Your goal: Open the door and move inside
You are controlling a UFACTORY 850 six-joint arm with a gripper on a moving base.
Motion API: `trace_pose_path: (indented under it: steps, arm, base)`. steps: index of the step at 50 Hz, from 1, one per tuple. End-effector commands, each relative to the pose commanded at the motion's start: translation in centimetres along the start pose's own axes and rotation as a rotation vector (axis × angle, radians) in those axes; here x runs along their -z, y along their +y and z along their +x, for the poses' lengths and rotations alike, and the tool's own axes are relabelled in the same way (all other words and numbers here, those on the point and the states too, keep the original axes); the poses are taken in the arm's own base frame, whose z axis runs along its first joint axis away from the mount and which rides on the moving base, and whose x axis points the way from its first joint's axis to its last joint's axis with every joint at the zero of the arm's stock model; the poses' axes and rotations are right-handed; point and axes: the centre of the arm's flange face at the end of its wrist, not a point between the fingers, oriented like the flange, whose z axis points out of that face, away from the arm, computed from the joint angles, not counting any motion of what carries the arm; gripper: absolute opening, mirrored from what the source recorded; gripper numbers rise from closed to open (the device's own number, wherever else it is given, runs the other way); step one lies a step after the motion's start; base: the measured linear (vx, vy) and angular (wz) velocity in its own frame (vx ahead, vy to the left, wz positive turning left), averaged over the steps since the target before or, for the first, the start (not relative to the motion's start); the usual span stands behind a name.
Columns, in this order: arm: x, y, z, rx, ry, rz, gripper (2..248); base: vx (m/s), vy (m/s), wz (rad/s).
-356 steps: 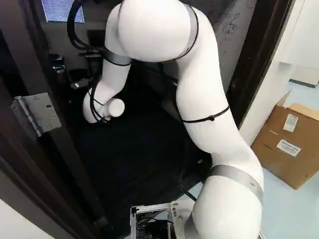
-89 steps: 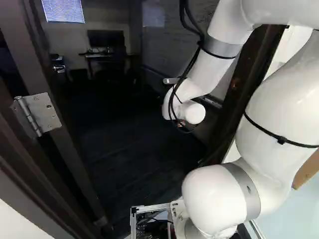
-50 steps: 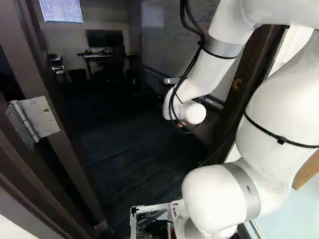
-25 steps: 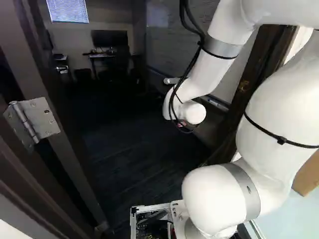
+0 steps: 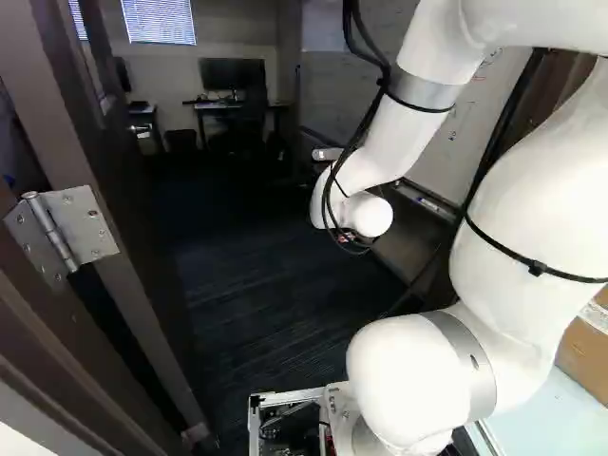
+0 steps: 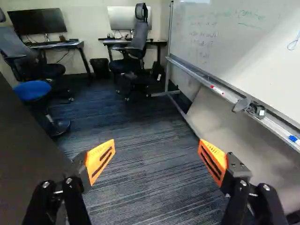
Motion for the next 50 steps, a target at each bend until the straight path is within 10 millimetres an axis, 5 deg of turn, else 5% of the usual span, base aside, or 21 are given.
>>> trace_pose_path:
  steps: [50]
  arm:
    - [0.00,0.00,0.00,0.000,0.000,0.000,247]
  base:
    - [0.129,-0.017,0.204]
